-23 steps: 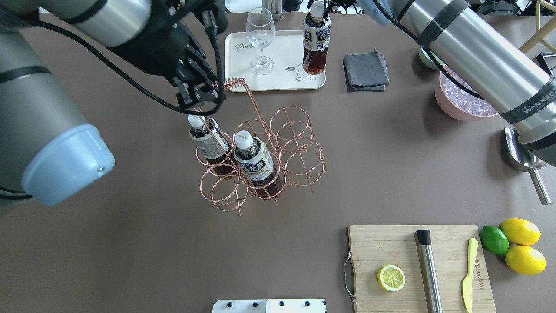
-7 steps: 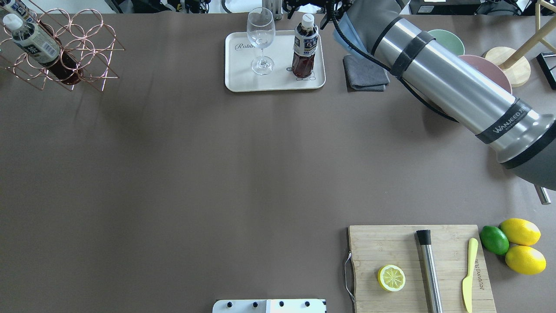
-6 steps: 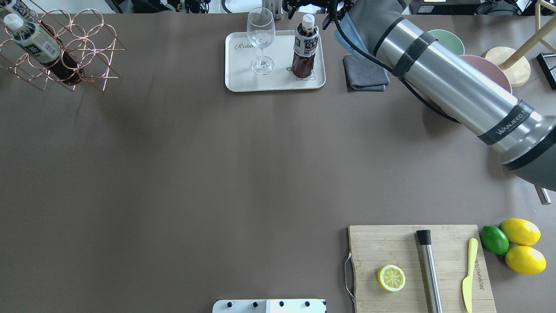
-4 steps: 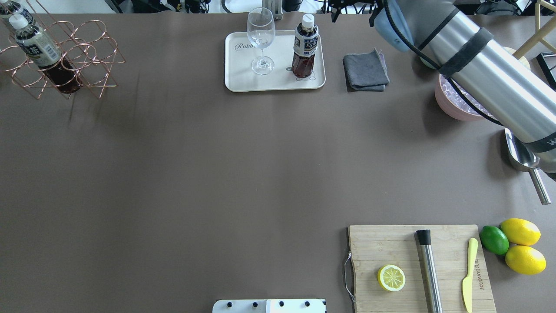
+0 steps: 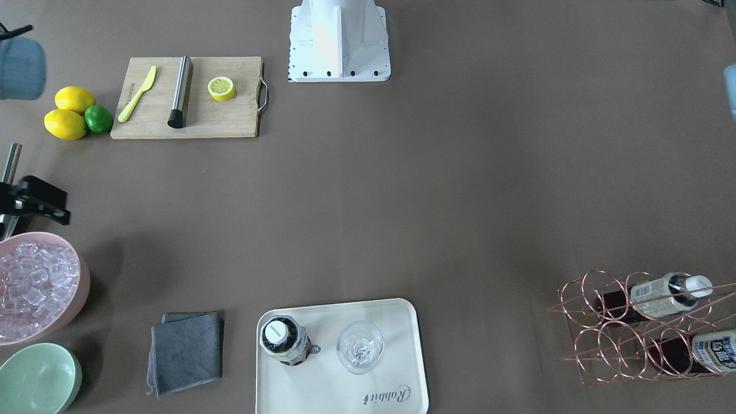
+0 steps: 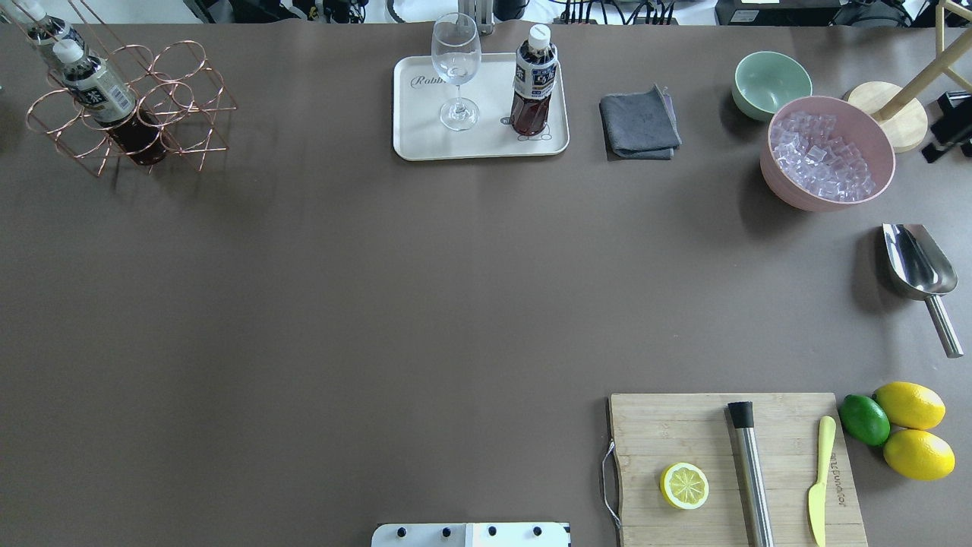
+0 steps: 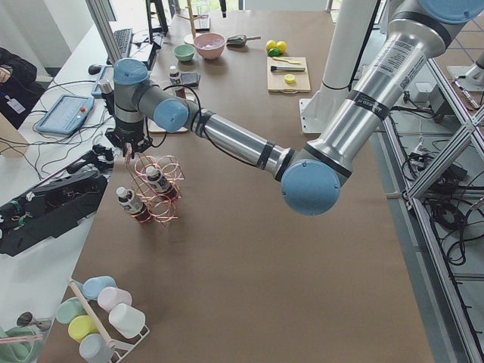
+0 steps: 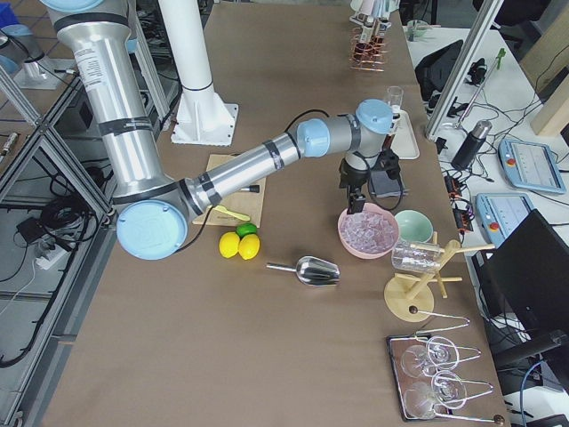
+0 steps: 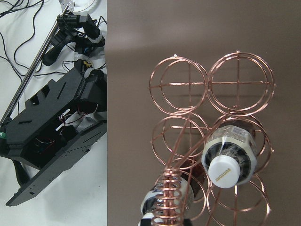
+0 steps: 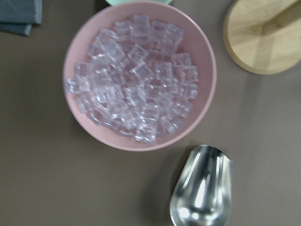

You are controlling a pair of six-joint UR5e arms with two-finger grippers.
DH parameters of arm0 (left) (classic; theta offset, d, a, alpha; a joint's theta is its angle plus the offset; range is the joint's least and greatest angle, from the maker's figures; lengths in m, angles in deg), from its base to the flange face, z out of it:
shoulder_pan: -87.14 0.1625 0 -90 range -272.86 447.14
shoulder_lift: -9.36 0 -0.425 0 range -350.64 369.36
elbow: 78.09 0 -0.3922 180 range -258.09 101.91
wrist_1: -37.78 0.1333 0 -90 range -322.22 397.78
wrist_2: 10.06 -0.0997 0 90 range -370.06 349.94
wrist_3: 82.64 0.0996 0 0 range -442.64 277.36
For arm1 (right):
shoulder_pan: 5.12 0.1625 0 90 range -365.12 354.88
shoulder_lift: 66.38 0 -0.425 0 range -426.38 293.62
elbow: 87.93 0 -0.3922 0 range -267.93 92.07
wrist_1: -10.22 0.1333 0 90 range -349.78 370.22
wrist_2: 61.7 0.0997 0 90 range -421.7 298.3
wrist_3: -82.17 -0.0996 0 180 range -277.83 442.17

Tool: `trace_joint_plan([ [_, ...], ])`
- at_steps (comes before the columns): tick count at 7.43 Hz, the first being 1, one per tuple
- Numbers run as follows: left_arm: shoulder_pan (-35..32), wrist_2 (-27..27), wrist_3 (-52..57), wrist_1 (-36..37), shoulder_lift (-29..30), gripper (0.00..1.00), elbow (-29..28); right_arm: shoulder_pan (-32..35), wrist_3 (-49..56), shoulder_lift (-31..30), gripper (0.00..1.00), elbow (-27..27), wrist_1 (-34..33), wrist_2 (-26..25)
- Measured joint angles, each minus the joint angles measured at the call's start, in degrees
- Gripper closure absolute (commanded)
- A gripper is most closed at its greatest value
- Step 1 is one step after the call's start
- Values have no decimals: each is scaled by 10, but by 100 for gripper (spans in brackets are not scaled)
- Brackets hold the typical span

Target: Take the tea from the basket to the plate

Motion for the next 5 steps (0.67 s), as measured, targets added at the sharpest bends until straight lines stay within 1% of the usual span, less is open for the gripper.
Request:
trace_joint_plan([
  [1, 3, -7, -4, -9, 4, 100, -11, 48, 70, -61, 0, 3, 0, 0],
  [2, 6, -12, -6, -14, 8, 100, -20, 86, 120, -108, 0, 3, -1, -1],
  [4, 7, -14, -7, -34, 11, 100, -35, 135, 155, -152, 0, -5, -3, -9],
  [5, 7, -15, -7, -42, 11, 100, -40, 147, 161, -176, 0, -7, -2, -11],
])
